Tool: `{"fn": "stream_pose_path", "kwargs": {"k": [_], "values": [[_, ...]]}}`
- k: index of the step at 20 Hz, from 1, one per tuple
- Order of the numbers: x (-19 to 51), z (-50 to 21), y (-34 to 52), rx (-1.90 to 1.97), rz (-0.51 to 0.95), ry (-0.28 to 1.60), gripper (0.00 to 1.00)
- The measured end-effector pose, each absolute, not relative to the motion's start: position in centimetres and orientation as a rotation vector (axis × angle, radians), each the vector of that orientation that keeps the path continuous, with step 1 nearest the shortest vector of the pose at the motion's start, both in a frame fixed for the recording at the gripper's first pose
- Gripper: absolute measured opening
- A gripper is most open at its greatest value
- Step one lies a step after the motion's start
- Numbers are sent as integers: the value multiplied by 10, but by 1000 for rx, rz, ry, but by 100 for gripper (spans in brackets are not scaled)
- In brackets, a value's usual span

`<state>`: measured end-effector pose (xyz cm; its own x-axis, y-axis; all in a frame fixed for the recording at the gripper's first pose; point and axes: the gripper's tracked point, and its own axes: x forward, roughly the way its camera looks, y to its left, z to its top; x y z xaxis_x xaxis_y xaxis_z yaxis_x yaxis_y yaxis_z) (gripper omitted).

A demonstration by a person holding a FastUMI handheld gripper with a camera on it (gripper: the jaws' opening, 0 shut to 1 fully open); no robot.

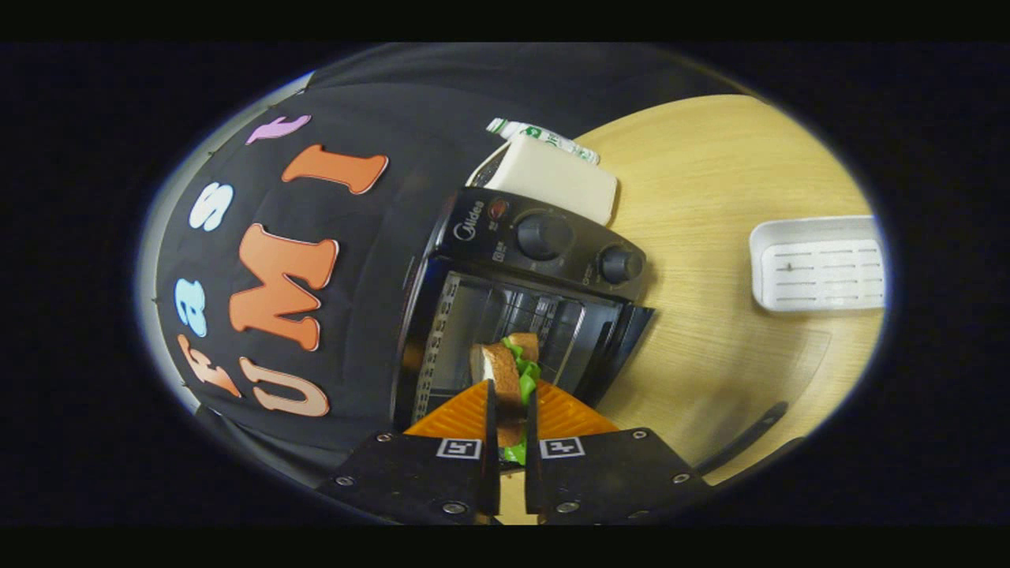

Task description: Open the toaster oven, put the food inside, and close the toaster oven door.

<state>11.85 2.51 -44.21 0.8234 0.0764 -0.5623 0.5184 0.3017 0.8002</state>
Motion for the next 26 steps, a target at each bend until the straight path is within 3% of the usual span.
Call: {"fn": "stream_pose_path", "kwargs": {"k": [8, 11, 13, 16, 17, 26], "values": [[149, -456, 36, 1253, -387, 531, 16], [141, -465, 44, 1227, -395, 589, 32], [139, -464, 47, 1219, -392, 607, 50], [129, -460, 51, 1191, -375, 629, 90], [124, -458, 52, 1165, -364, 641, 95], [46, -400, 53, 735, -162, 692, 98]]}}
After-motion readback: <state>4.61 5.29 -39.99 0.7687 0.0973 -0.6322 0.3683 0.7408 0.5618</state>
